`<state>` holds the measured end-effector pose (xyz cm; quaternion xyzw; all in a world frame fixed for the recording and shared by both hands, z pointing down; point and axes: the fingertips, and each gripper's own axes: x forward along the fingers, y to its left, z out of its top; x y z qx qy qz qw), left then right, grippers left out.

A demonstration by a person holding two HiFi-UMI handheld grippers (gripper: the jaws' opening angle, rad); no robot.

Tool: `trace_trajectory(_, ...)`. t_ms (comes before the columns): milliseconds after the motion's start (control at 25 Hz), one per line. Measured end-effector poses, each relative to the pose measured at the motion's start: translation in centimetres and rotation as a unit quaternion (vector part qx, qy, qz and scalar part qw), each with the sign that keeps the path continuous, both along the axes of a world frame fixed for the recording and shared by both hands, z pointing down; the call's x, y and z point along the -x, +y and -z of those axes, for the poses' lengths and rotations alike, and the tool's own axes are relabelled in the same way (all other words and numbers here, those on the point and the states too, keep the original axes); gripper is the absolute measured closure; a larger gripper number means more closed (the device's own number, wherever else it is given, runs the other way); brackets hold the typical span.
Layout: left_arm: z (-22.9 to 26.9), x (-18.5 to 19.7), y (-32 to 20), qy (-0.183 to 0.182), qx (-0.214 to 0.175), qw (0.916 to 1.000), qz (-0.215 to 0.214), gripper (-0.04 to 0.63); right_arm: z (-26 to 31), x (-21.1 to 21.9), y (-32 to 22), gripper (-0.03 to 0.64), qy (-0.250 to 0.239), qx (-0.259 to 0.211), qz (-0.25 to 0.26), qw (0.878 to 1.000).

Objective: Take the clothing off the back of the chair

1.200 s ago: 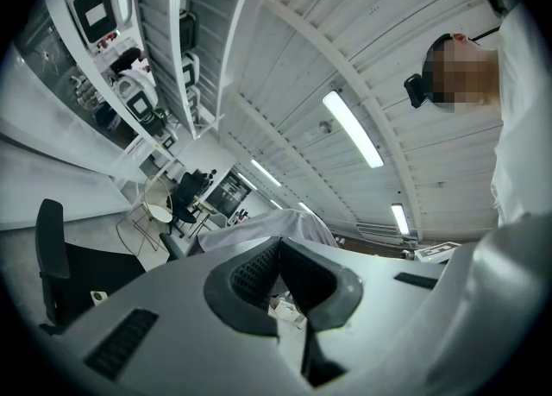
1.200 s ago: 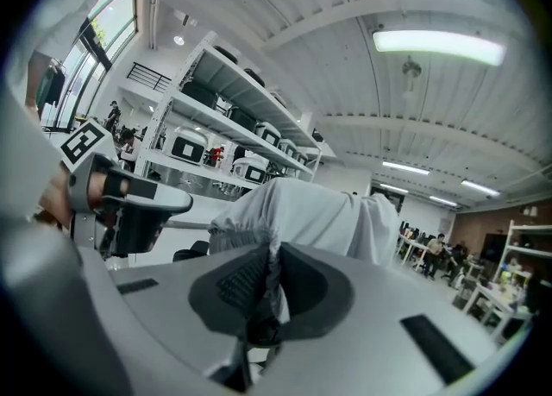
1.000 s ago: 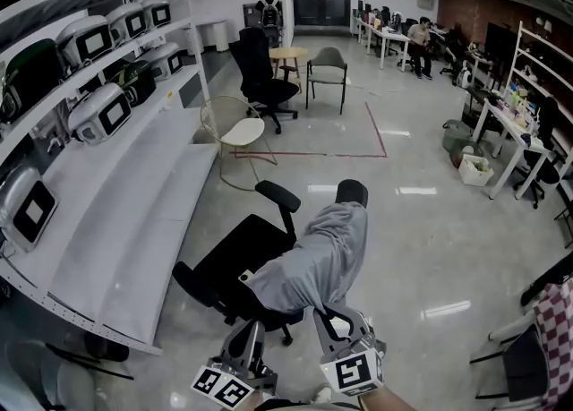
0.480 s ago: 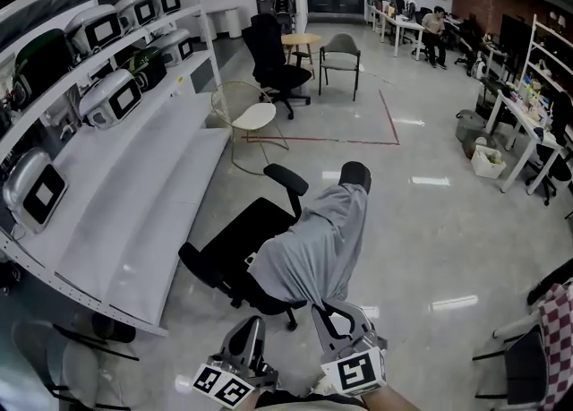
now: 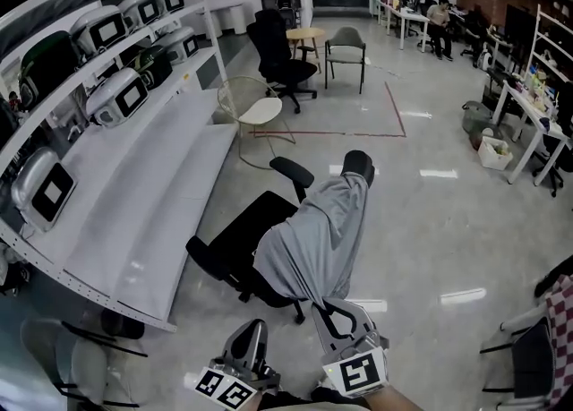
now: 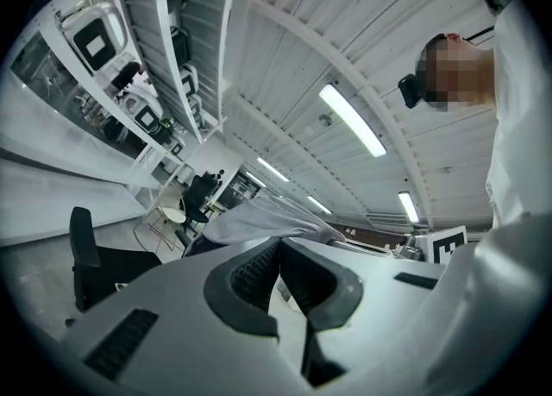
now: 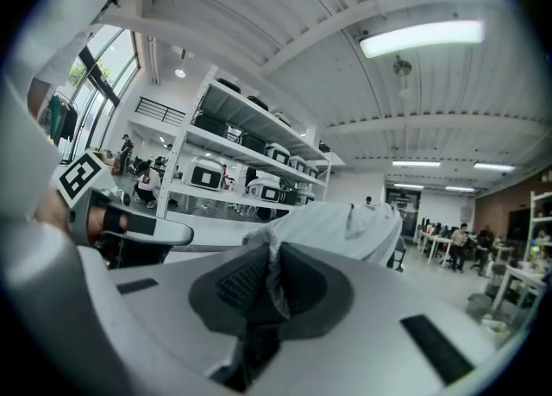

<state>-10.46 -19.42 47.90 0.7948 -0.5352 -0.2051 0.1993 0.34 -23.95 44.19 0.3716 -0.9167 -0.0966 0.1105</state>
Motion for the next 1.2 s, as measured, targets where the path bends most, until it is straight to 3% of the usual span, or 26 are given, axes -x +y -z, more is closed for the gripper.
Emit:
trace_trajectory(400, 0.8, 2.1, 3.2, 0.020, -0.024, 0.9976, -0.062, 0.586, 2.0, 2.1, 5.6, 0.581, 0.005, -0.017, -0.053, 0.998)
trace_trajectory(920, -0.2, 5.6, 7.4, 0.043, -0.019, 0.9918, -0.119, 0.586, 1.4, 5.4, 11.1, 0.582, 0.033, -0.014, -0.123, 0.992)
trace_trajectory(1200, -1.0, 5.0, 9.1, 0.051, -0.012, 0.9888, -0.140, 0.586, 0.9, 6.0, 13.4, 0.582, 0.043, -0.005, -0.130, 0.991)
